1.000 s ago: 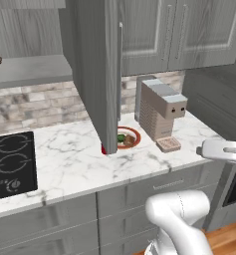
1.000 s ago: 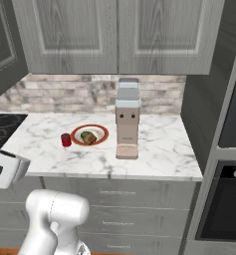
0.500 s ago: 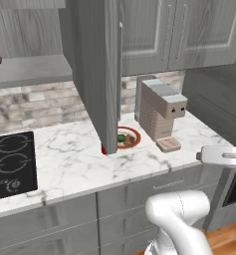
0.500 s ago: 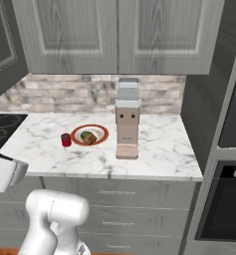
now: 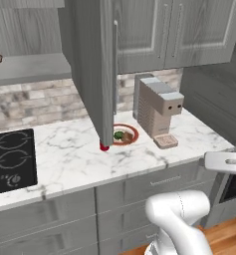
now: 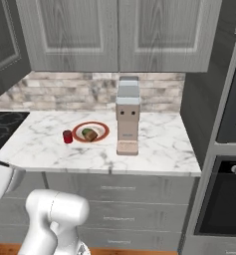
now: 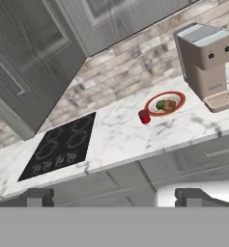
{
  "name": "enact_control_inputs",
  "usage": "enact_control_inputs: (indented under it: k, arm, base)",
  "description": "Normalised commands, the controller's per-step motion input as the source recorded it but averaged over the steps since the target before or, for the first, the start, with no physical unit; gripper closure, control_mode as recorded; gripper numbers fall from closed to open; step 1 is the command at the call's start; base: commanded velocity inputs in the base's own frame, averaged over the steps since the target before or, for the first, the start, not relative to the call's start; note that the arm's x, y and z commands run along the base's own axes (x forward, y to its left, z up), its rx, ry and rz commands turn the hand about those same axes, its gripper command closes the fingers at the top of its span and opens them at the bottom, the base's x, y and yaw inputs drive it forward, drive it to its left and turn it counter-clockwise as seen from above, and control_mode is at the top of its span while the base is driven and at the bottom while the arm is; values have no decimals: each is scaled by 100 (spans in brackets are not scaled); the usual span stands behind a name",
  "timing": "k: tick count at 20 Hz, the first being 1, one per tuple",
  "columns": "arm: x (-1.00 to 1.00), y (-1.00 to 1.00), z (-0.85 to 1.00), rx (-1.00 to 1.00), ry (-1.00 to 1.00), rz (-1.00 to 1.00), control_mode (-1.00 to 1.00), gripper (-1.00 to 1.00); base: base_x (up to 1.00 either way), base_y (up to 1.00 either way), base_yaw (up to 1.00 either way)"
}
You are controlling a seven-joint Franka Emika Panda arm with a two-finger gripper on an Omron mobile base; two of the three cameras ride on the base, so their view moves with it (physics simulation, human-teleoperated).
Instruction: Pick the avocado and bread from the counter and place them on the plate. Then pick the jam from the cabinet and place it next to the plate. Lastly close the cabinet door.
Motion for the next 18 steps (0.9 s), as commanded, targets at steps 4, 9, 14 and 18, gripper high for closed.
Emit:
enact_control_inputs:
  k: [4, 9, 14, 18]
  arm:
    - [0, 0, 0, 0, 0, 0, 100, -100]
    - [0, 0, 0, 0, 0, 0, 100, -100]
    - [0, 0, 0, 0, 0, 0, 100, -100]
    - [0, 0, 0, 0, 0, 0, 100, -100]
  base:
    - [-17, 33, 1]
    - [-12, 59, 2]
    - [-53, 50, 1]
    - [-26, 45, 0]
